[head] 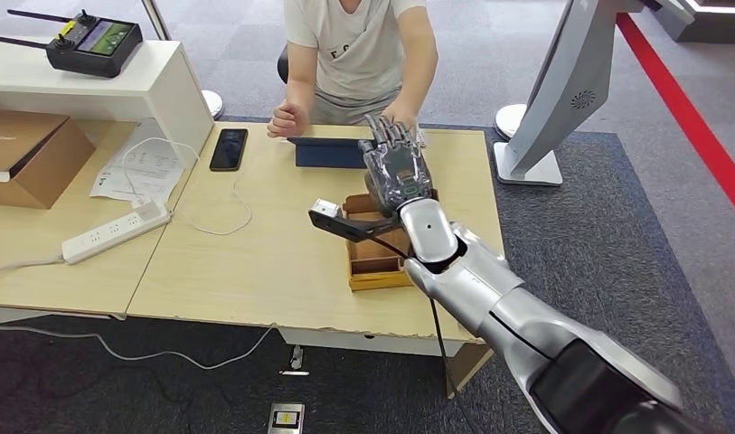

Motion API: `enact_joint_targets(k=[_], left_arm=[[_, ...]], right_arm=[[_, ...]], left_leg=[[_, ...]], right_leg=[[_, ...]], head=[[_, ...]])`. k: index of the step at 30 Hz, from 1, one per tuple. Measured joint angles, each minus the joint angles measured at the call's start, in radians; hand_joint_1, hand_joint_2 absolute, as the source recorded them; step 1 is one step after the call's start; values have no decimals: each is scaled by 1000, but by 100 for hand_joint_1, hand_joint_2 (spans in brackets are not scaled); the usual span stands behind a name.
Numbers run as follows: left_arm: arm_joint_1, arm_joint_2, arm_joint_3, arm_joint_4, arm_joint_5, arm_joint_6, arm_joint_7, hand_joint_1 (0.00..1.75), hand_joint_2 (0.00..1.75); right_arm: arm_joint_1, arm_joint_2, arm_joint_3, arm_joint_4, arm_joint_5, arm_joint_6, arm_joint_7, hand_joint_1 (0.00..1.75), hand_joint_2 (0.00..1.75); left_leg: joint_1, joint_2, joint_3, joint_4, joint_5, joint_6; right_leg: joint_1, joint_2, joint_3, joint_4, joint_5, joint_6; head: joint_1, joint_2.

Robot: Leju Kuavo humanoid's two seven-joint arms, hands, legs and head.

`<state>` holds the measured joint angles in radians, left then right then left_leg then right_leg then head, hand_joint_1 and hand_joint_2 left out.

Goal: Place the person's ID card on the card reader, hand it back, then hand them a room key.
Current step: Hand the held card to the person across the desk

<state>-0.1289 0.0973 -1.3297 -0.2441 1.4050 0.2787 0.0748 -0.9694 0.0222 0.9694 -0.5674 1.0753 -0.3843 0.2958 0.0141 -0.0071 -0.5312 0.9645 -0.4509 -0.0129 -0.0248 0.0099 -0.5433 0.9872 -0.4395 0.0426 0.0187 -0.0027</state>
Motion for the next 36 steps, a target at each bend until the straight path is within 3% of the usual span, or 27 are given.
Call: enact_joint_targets(k=[10,23,28,36], left_arm=[[0,29,-7,-17,10,25,20,0,0],[0,48,-7,-29,21,16,19,0,0],[1,51,-7,-37,36,34,19,0,0],[4,54,-7,-59,76,79,41,0,0]], right_arm=[[-76,-3,30,41,13,-83,26,0,0],[-115,-62,35,44,10,-131,37,0,0],[-109,-117,33,44,-26,-129,41,0,0],[0,-271,-16,97,-225,-132,31,0,0]], left_leg=[[0,0,0,0,0,0],[0,0,0,0,0,0],[0,0,0,1,0,0],[0,-1,0,1,0,0]], right_leg=[[0,0,0,0,0,0],[0,0,0,0,0,0],[0,0,0,-1,0,0],[0,0,2,-3,0,0]], head=[[0,0],[0,0],[0,0],[0,0]])
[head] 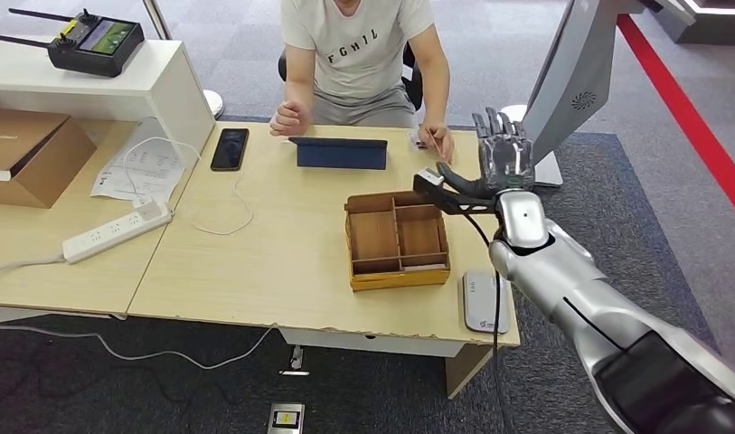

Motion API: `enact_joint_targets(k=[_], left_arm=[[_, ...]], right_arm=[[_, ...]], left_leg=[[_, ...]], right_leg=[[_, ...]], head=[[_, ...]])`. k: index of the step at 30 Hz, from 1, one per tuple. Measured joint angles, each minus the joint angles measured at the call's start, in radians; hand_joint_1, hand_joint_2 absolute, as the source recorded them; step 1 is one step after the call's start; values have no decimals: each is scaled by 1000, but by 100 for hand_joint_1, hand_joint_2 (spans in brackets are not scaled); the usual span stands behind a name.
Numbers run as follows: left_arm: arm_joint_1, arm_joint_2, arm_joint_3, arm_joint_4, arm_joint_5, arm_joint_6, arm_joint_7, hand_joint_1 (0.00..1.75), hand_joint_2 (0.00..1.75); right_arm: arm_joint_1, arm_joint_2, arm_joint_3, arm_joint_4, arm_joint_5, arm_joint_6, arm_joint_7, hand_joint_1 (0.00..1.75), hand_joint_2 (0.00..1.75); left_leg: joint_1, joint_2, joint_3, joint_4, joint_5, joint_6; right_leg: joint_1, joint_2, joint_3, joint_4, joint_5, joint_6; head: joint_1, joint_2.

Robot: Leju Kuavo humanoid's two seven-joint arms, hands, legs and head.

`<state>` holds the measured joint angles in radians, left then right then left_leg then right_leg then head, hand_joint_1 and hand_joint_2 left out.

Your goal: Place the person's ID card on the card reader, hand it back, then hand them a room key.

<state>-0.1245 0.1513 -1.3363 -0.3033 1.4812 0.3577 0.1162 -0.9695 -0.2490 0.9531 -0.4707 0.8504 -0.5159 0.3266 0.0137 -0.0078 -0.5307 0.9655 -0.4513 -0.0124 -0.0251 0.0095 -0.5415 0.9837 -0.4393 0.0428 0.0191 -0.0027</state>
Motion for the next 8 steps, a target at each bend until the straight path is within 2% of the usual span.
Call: enact_joint_targets(k=[8], left_arm=[[0,3,0,-19,24,27,16,0,0]], right_arm=[[94,-128,-82,63,-169,-37,64,0,0]], left_leg=[[0,0,0,0,-1,1]], right_leg=[[0,0,-1,0,0,0]], head=[[-1,0]])
